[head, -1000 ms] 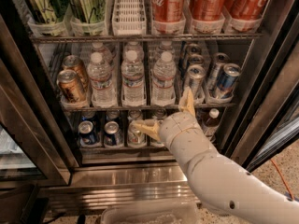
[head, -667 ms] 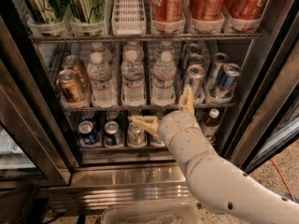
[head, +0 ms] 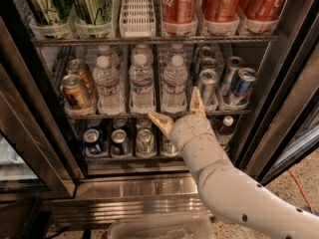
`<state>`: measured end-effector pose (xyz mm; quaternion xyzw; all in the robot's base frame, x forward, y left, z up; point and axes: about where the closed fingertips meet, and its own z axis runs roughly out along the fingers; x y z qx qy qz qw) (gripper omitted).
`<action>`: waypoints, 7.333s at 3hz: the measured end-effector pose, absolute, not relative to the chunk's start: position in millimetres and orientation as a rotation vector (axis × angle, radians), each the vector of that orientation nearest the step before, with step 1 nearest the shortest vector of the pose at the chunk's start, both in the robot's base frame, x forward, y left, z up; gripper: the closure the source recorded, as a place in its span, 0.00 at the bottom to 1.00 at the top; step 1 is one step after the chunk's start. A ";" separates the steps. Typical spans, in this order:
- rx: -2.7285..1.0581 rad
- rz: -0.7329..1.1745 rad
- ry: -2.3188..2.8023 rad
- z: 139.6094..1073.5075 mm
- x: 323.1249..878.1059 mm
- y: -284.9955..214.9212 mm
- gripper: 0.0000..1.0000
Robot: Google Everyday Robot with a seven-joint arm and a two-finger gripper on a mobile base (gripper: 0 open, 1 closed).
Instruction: Pick water bottle from middle shelf of fridge
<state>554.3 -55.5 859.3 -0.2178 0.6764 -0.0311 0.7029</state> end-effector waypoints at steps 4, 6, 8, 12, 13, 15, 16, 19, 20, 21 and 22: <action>-0.420 -0.115 1.513 857.9 573.6 -75.7 0.31; -0.396 -0.076 1.502 855.9 594.1 -60.0 0.35; -0.376 -0.093 1.482 856.8 599.1 -62.7 0.35; -0.370 -0.115 1.490 844.7 616.4 -67.3 0.61; -0.383 -0.112 1.504 839.4 614.5 -68.3 0.84; -0.383 -0.112 1.504 839.4 614.4 -68.3 1.00; -0.376 -0.077 1.484 850.3 611.2 -62.4 1.00; -0.350 -0.017 1.430 874.9 607.4 -59.6 1.00; -0.350 -0.004 1.412 882.9 603.4 -57.8 1.00; -0.356 0.004 1.414 906.9 584.5 -70.6 1.00; -0.409 0.006 1.426 941.5 559.3 -84.1 1.00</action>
Offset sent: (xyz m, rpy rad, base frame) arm 0.0199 -0.0332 0.0034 0.0105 -0.0214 -0.1014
